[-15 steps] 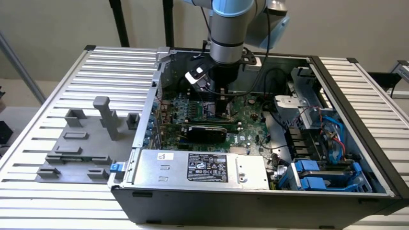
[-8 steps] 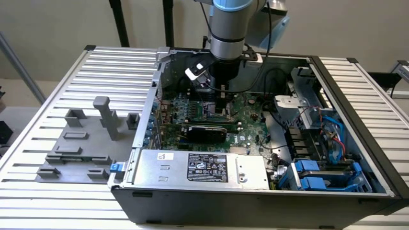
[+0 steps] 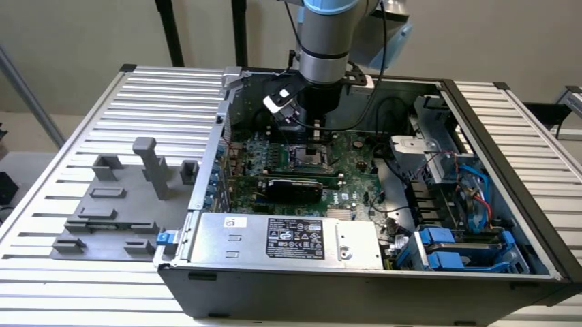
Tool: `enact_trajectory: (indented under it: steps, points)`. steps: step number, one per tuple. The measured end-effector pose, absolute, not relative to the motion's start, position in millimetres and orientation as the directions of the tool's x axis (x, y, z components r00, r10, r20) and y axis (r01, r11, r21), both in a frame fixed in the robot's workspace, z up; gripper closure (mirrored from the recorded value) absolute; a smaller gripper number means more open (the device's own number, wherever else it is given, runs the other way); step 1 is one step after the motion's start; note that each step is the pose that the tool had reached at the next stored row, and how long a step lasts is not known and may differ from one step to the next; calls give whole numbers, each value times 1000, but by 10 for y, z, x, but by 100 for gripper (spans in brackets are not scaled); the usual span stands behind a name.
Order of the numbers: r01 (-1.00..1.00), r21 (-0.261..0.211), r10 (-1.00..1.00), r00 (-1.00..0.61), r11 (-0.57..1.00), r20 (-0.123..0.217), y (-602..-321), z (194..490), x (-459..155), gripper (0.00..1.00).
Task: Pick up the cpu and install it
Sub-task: 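Place the cpu into insertion slot, then close the cpu cover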
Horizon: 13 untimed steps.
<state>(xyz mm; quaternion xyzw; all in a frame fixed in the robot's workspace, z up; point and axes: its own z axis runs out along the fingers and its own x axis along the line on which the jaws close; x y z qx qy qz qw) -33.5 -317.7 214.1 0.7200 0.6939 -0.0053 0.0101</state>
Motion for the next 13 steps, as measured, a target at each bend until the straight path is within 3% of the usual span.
enact_trajectory:
  steps: [2,13]
  points:
    - [999,7,999,37,-37,-22,-3177,2141,-335,89]
    - [999,7,999,37,-37,-22,-3177,2141,-335,89]
